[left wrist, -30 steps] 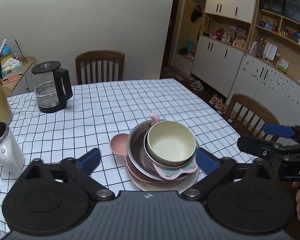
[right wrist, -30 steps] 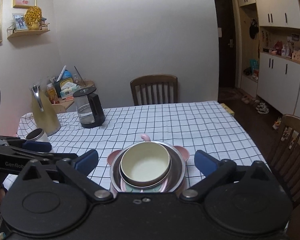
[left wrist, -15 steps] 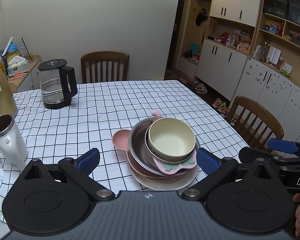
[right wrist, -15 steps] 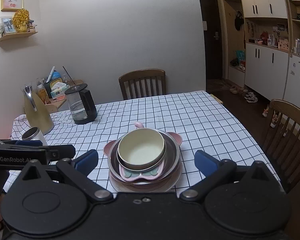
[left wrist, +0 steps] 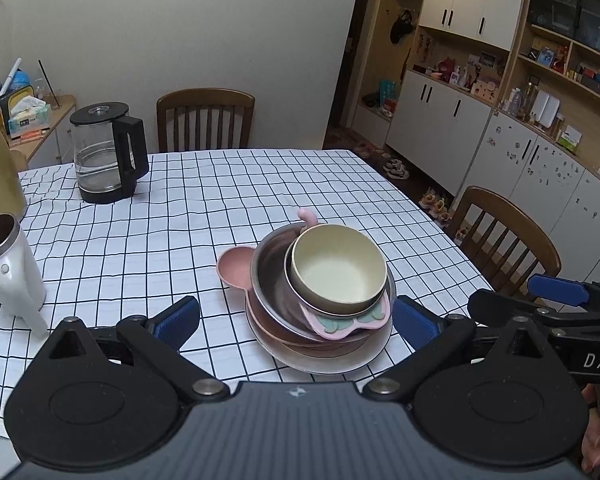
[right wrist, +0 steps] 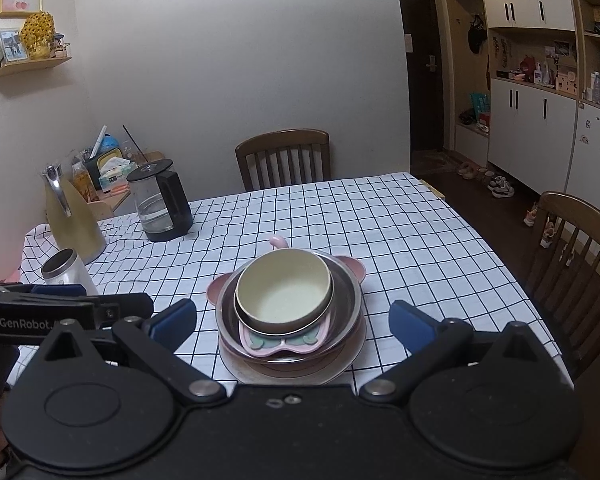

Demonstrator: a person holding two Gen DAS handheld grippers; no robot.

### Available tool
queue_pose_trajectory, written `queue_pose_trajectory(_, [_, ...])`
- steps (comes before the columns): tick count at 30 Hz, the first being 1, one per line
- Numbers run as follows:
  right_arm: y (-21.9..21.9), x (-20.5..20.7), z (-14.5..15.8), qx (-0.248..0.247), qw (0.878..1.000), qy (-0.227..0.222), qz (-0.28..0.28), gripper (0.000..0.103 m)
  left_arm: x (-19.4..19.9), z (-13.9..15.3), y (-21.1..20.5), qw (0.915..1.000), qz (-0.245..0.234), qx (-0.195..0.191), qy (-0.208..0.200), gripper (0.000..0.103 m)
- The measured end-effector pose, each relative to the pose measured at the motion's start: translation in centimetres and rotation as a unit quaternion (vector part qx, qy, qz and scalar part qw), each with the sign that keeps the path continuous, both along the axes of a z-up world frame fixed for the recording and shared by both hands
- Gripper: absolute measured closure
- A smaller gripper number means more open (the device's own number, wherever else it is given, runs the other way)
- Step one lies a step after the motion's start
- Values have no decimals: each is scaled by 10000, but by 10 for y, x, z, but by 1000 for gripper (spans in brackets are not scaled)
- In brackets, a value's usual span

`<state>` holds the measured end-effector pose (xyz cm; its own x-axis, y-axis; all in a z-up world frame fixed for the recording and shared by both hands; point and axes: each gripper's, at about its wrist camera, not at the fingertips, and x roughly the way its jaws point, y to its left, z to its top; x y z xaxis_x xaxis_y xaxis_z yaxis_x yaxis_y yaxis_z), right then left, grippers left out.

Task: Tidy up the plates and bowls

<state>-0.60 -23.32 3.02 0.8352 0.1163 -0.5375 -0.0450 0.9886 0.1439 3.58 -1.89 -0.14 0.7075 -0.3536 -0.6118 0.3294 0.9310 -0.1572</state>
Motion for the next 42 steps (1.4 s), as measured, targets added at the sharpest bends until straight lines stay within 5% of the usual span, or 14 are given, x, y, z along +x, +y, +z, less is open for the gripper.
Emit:
queue_pose_trajectory(9, [3, 2, 1, -116, 9999, -49, -51, 0, 5, -3, 5, 9998, 0, -190, 111, 0])
queue_pose_trajectory(42, [1, 23, -5, 102, 9998, 88, 149, 0, 17, -2, -1, 9998, 171, 89, -60, 0])
